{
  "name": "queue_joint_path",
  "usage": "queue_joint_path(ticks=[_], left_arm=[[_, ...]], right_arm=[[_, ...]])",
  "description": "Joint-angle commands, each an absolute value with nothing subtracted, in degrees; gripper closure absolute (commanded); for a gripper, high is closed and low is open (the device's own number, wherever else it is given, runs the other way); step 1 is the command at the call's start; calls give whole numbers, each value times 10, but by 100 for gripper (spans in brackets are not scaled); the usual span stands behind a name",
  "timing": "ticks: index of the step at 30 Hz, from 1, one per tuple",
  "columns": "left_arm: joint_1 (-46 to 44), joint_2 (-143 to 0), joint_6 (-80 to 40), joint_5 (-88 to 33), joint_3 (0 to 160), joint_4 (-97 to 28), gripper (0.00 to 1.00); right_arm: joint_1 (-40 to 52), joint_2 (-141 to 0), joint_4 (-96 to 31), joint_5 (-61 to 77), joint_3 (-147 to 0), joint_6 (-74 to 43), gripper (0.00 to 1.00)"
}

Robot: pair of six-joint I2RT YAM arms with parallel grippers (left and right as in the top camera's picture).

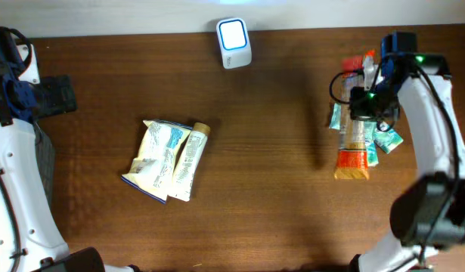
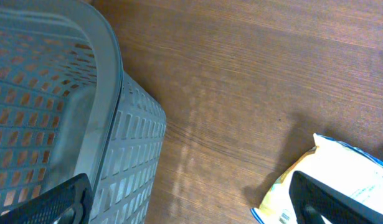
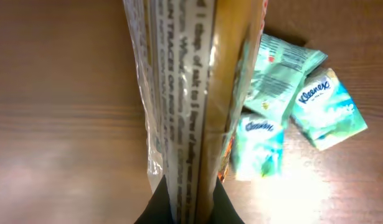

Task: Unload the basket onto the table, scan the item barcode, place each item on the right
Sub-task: 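Carry the spaghetti packet right and set it on the tissue packs, then reach the right gripper to the white tube bottle and grasp it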

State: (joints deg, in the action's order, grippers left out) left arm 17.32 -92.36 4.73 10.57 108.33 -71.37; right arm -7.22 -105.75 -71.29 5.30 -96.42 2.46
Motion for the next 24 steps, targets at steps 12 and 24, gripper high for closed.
queue_joint_path(ticks=[12,24], left_arm=[[174,-917,48,108,1087,-713,1],[174,-917,48,108,1087,-713,1]], right_arm=[[-75,-1167,-858,67,-1109,30,34],[252,-1228,-526,274,-1098,12,39]])
